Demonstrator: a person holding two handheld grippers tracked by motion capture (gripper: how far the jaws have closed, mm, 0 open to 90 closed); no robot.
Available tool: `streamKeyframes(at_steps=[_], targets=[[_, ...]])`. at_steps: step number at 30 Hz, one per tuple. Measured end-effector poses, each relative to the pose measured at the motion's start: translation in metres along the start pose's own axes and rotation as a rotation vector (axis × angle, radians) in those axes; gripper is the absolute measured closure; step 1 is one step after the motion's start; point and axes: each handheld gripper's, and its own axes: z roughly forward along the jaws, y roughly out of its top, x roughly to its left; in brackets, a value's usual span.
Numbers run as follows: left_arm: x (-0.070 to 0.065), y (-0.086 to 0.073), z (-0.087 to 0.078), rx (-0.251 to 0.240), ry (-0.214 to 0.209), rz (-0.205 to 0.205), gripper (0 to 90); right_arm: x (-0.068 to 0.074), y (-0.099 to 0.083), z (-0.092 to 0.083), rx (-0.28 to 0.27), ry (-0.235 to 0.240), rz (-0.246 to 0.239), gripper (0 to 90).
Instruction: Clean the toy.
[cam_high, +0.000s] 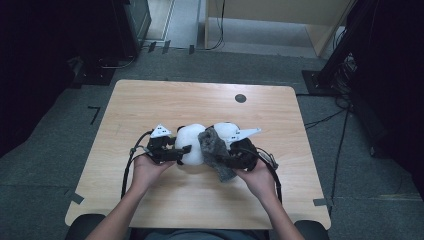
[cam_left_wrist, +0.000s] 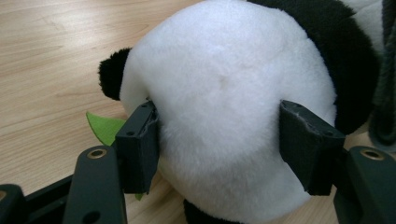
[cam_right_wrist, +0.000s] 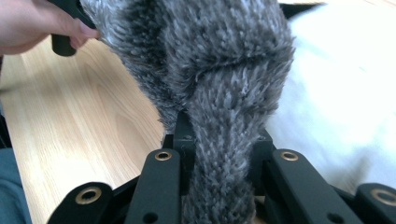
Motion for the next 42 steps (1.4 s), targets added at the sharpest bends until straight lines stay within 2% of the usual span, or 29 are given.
streamKeyframes(at_steps=[12, 19, 23, 28, 31, 37, 42], targets=[[0.001, 0.0, 0.0, 0.006, -0.007, -0.002, 34.9, -0.026, -0.018, -0.029, -0.003, -0.063, 0.058, 72.7], [0.002, 0.001, 0.0, 0.007, -0.011, -0.005, 34.9, -0.035, -0.025, -0.041, -0.002, -0.122, 0.089, 73.0], [0.002, 0.001, 0.001, 0.009, -0.013, -0.008, 35.1, -0.037, -0.026, -0.044, -0.001, -0.133, 0.094, 73.6], [0.002, 0.001, 0.001, 0.013, -0.011, -0.011, 35.2, -0.023, -0.018, -0.046, -0.015, -0.106, 0.059, 74.2], [0.001, 0.001, 0.0, 0.01, -0.01, -0.013, 35.2, -0.01, -0.01, -0.041, -0.019, -0.054, 0.037, 74.2], [0.001, 0.001, 0.0, 0.005, -0.011, -0.019, 35.1, 0.016, 0.005, -0.014, 0.003, 0.036, -0.031, 74.2], [0.0, 0.001, 0.0, -0.001, -0.011, -0.028, 35.0, 0.029, 0.018, 0.014, 0.021, 0.089, -0.064, 74.3]])
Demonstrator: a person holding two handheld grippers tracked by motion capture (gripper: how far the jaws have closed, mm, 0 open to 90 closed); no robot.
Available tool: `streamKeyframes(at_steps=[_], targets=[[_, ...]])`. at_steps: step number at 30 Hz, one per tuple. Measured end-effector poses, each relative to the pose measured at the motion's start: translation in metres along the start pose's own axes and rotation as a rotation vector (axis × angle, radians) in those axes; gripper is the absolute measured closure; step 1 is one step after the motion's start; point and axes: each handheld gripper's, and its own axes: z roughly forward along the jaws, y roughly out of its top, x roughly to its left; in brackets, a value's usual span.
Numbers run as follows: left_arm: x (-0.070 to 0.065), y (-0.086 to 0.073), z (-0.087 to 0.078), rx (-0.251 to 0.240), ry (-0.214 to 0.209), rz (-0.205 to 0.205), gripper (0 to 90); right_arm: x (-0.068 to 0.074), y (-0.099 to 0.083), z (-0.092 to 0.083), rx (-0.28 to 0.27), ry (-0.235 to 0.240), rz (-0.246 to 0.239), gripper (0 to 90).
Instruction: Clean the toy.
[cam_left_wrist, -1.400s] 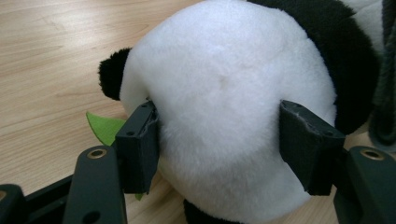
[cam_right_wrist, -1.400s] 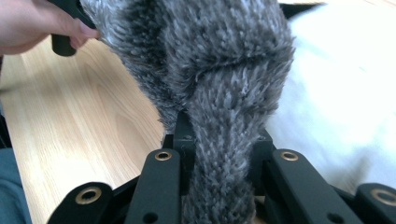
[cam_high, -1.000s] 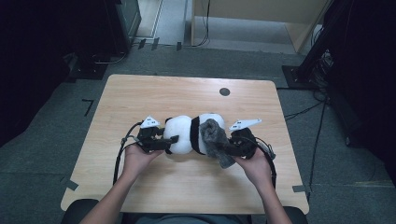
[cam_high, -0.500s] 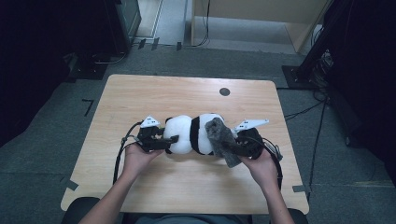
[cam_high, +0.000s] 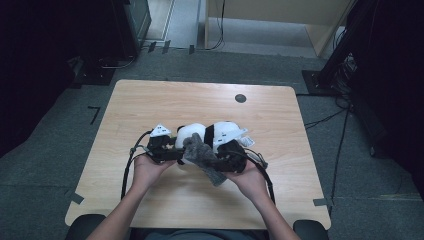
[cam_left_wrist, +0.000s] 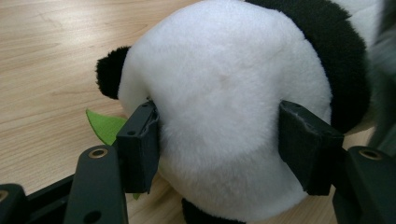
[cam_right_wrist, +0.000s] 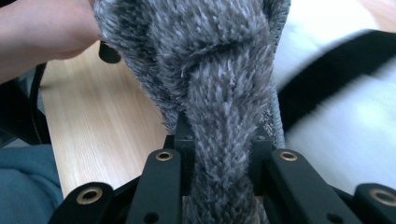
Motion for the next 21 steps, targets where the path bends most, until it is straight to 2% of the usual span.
streamKeyframes(at_steps=[6, 9, 10, 12, 15, 17, 21], targets=[[-0.001, 0.0, 0.0, -0.004, 0.003, -0.011, 34.8, -0.004, 0.012, 0.036, 0.018, 0.052, 0.004, 74.4], [-0.001, -0.001, 0.0, -0.008, 0.011, -0.005, 34.9, -0.011, 0.013, 0.047, 0.021, 0.05, 0.012, 74.4], [0.0, -0.001, 0.0, -0.009, 0.01, -0.005, 34.9, -0.014, 0.013, 0.048, 0.02, 0.063, 0.021, 74.5], [-0.001, -0.001, 0.0, -0.005, 0.015, 0.002, 35.0, -0.017, 0.011, 0.046, 0.017, 0.059, 0.029, 74.3], [-0.001, -0.001, 0.001, -0.002, 0.018, 0.007, 35.1, -0.019, 0.009, 0.037, 0.013, -0.006, 0.002, 73.7], [-0.001, 0.0, 0.001, -0.001, 0.018, 0.011, 35.1, -0.021, 0.006, 0.03, 0.004, -0.036, 0.001, 73.8], [-0.001, 0.001, 0.002, 0.004, 0.023, 0.019, 35.1, -0.027, -0.001, 0.018, -0.018, -0.043, 0.012, 74.1]])
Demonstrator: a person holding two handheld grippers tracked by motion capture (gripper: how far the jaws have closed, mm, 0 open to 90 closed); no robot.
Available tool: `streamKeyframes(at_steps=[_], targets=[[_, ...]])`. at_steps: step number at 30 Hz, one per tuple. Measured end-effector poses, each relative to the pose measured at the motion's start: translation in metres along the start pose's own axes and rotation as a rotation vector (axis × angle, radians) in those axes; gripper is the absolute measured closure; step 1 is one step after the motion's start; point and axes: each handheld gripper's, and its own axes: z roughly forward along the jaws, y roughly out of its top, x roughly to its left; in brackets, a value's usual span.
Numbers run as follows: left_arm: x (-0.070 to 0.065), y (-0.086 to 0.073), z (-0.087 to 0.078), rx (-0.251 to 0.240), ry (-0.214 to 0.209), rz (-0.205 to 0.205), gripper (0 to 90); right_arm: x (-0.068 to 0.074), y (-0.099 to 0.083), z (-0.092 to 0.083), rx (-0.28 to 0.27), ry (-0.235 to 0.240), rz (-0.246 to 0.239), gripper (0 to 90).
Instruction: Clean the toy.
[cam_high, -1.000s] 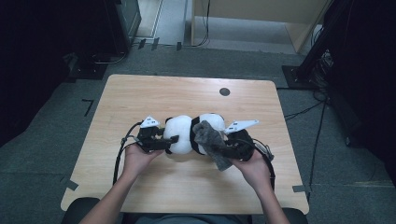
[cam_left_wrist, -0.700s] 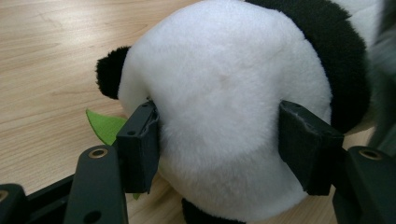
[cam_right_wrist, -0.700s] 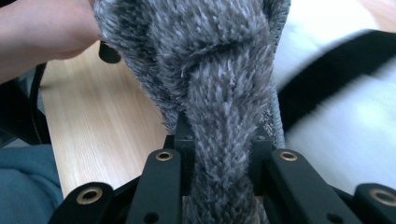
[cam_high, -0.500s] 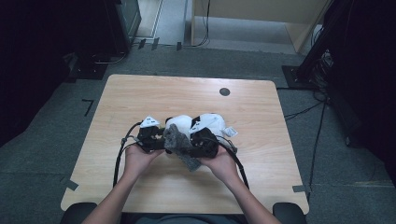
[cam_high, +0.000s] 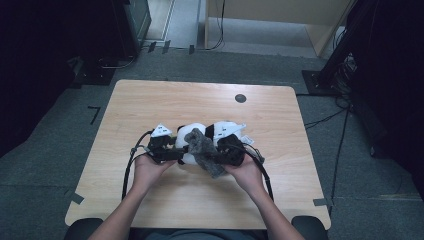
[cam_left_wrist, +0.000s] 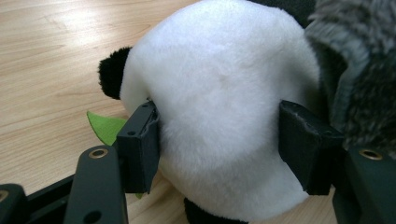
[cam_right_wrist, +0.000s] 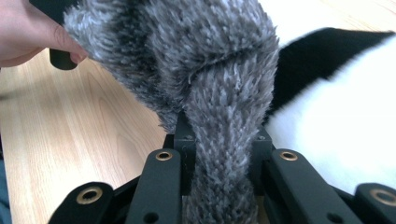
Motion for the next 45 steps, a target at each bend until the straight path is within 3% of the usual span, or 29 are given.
streamKeyframes(at_steps=[12, 26, 39, 43, 45], targets=[[0.001, 0.003, 0.001, 0.012, -0.004, 0.012, 35.1, -0.01, -0.015, -0.03, -0.024, -0.029, 0.013, 74.1], [0.003, 0.004, 0.003, 0.018, -0.013, 0.015, 35.2, -0.034, -0.042, -0.062, -0.029, -0.088, 0.09, 71.9], [0.004, 0.004, 0.003, 0.015, -0.016, 0.015, 35.2, -0.061, -0.061, -0.074, 0.023, -0.212, 0.16, 75.5], [0.006, 0.004, 0.003, 0.017, -0.031, 0.001, 35.3, -0.06, -0.06, -0.08, 0.023, -0.228, 0.142, 75.6], [0.007, 0.004, 0.003, 0.015, -0.035, -0.002, 35.6, -0.053, -0.056, -0.085, 0.017, -0.218, 0.089, 75.6]])
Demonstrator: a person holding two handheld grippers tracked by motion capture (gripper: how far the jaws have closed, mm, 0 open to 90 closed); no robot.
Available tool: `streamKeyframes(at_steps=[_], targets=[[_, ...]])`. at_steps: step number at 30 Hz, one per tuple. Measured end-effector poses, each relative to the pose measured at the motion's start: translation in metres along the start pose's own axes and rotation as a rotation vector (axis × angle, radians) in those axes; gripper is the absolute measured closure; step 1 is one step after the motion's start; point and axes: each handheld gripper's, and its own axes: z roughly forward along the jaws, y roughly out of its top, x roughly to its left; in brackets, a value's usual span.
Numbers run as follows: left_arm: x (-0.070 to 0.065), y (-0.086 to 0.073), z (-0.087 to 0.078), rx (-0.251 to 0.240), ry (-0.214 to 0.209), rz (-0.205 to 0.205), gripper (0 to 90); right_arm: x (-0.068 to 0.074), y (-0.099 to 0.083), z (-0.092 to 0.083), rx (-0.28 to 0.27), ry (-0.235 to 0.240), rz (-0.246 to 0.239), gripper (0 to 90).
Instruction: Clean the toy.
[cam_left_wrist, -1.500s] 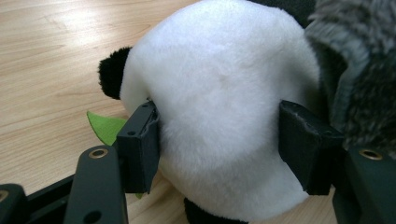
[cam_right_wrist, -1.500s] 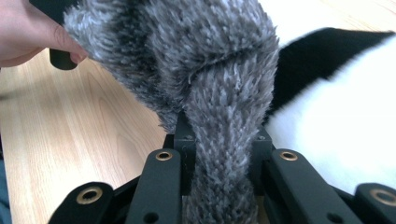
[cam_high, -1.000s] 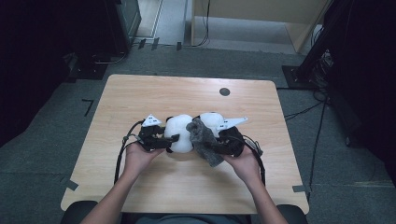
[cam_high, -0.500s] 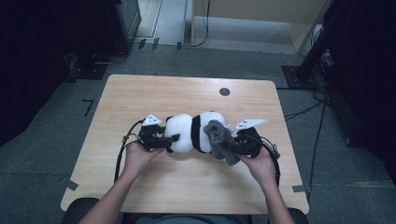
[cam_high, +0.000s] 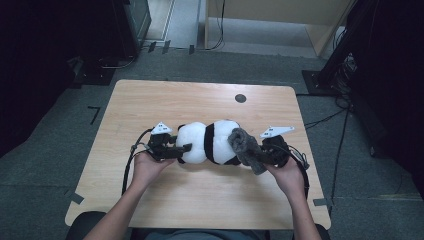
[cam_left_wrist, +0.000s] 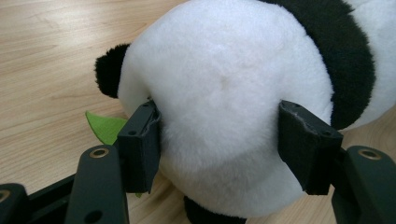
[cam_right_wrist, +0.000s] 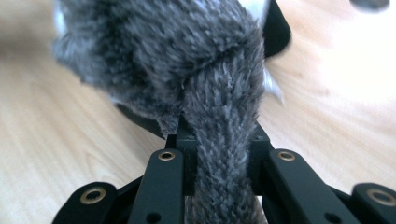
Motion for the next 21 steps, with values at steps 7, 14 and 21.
streamKeyframes(at_steps=[7, 14, 21], targets=[[-0.001, 0.0, 0.0, -0.006, 0.003, -0.008, 35.9, 0.033, 0.017, -0.008, -0.017, 0.061, -0.165, 76.1], [-0.001, 0.001, 0.0, -0.007, 0.003, -0.011, 35.9, 0.071, 0.032, 0.013, 0.013, 0.169, -0.268, 76.1], [-0.002, 0.001, 0.0, -0.005, 0.004, -0.01, 36.0, 0.094, 0.044, 0.053, 0.054, 0.246, -0.321, 76.1]])
